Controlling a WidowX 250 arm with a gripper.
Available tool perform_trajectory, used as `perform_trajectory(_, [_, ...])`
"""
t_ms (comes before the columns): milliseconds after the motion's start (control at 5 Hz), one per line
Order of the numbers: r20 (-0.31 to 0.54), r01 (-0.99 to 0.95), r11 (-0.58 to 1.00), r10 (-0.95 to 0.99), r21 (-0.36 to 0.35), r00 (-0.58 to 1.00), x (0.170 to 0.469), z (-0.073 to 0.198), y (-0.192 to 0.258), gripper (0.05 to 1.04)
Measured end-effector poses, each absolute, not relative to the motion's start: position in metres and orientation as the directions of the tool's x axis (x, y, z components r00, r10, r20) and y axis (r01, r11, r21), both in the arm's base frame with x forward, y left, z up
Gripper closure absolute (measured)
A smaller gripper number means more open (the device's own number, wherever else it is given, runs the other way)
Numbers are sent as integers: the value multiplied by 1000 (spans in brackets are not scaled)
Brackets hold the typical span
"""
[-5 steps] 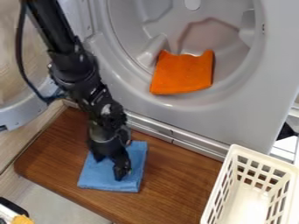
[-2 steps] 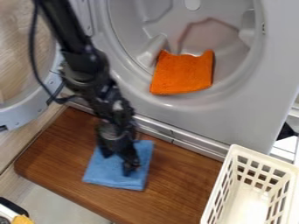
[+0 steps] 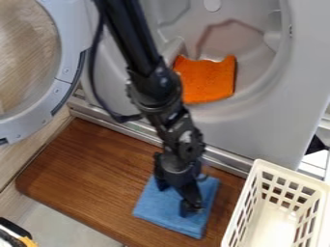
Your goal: Move the blue towel to the right side of the table
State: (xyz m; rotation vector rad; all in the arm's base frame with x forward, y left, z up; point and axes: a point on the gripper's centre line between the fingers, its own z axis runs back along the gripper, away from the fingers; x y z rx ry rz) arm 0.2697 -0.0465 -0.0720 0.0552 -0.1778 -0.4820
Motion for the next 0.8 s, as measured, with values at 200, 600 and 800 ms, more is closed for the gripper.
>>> perform_trajectory(200, [182, 492, 866, -500, 91, 846, 278, -67, -66, 84])
perform_trajectory(600, [220, 500, 862, -505, 85, 834, 288, -59, -72, 84])
perform_trajectory(800, [265, 484, 871, -489, 90, 831, 291, -26, -74, 84])
